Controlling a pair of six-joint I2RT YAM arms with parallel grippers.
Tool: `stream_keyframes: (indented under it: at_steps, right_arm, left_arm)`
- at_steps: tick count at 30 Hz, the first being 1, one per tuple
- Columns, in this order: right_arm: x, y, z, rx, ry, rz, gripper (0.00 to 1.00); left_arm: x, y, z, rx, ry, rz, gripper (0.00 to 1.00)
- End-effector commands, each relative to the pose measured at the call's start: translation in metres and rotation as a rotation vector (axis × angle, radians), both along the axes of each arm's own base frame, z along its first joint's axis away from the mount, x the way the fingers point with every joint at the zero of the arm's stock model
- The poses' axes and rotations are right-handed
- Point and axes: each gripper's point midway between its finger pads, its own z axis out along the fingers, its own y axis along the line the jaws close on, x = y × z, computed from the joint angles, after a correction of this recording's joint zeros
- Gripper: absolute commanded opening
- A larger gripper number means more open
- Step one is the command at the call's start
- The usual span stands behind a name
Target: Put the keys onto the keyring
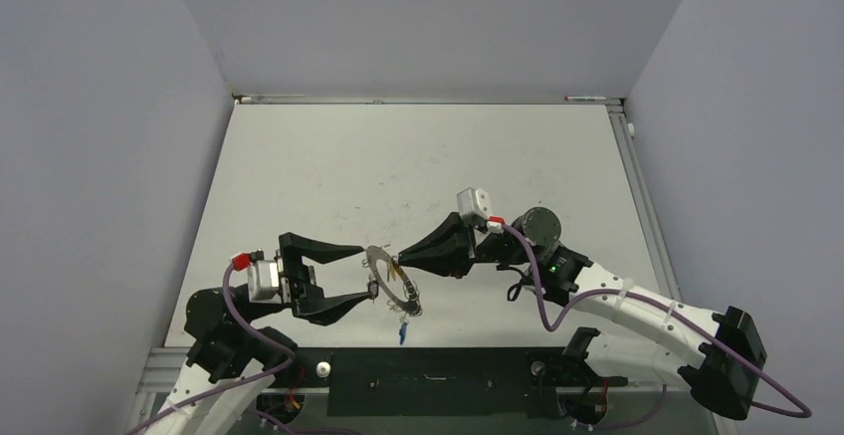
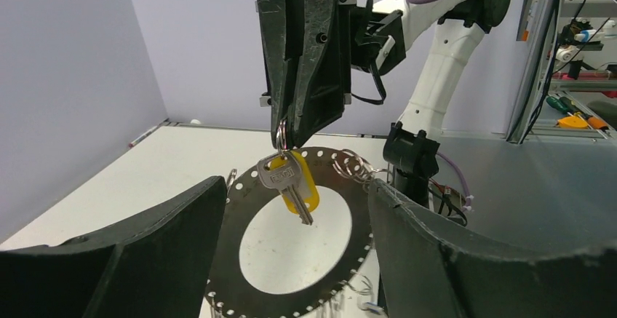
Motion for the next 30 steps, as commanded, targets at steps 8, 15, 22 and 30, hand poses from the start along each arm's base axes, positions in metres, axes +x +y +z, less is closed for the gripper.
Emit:
stream_keyframes:
  at_steps: [8,15,22,30]
  right_arm:
    - [-0.007,0.003,-0.008,-0.150,-0.136,0.056,0.05]
    - [-0.015,0.009,-0.012,-0.185,-0.165,0.075,0.05]
    - [-0.018,0.012,-0.013,-0.199,-0.188,0.070,0.05]
    - [-0.014,0.010,-0.011,-0.210,-0.213,0.047,0.05]
  left_arm:
    - [-0.001,-0.011,-0.006,0.024,0.052,-0.062,0.58]
    - [0.005,-0.017,-0.016,0.051,0.103,-0.066,0.50]
    - [0.004,-0.023,-0.025,0.083,0.140,-0.093,0.45]
    - [0.002,-0.028,-0.030,0.109,0.174,-0.129,0.37]
